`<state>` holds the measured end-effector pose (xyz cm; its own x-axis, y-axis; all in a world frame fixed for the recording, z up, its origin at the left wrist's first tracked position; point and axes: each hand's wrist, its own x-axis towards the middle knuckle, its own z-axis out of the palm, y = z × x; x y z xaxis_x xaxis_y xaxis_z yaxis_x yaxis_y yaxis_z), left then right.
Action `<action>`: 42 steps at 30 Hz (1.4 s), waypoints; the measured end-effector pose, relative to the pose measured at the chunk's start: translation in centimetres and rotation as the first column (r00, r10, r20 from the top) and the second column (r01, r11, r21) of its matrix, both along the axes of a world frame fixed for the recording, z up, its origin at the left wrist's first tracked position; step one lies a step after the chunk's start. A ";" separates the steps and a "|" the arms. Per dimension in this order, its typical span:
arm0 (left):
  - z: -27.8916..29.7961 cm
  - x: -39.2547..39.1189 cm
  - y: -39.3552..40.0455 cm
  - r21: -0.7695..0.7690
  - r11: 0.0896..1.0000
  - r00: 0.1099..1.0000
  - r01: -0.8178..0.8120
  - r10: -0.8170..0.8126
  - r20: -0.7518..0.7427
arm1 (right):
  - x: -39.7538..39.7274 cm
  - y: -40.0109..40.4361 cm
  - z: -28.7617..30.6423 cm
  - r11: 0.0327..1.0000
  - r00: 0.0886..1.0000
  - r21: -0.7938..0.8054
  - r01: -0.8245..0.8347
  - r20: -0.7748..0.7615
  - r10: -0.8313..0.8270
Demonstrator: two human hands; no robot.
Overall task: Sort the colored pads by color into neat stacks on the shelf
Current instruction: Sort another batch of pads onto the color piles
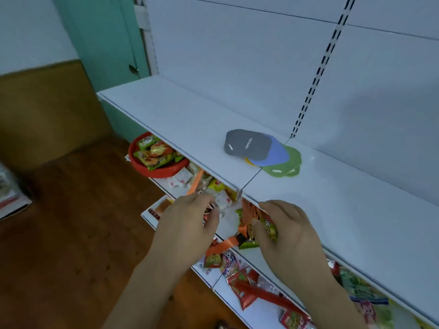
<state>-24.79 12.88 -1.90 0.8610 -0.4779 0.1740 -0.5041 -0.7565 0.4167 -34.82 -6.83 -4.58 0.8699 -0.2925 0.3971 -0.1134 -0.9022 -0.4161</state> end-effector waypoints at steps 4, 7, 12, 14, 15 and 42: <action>-0.3 6.3 -2.1 0.028 0.997 0.997 0.076 -0.077 0.027 | 5.0 -1.1 -0.6 0.995 0.993 0.021 0.098 0.066 -0.099; 0.1 10.3 -3.9 0.000 0.995 0.995 0.099 -0.099 0.031 | 8.8 -2.3 -1.0 0.983 0.979 0.043 0.181 0.088 -0.184; 0.0 16.4 -6.7 -0.027 0.986 0.986 0.162 -0.161 0.031 | 13.2 -3.7 -1.6 0.964 0.960 0.056 0.261 0.092 -0.265; -0.3 18.4 -8.3 -0.021 0.979 0.979 0.205 -0.205 0.016 | 14.1 -4.2 -2.0 0.949 0.948 0.064 0.307 0.064 -0.311; -0.5 19.2 -9.1 -0.019 0.974 0.974 0.227 -0.226 0.016 | 14.4 -4.2 -2.1 0.942 0.941 0.059 0.329 0.067 -0.333; -0.4 29.9 -13.4 -0.307 0.847 0.857 0.434 -0.493 -0.147 | 17.7 0.8 -3.8 0.723 0.724 0.025 0.690 -0.004 -0.690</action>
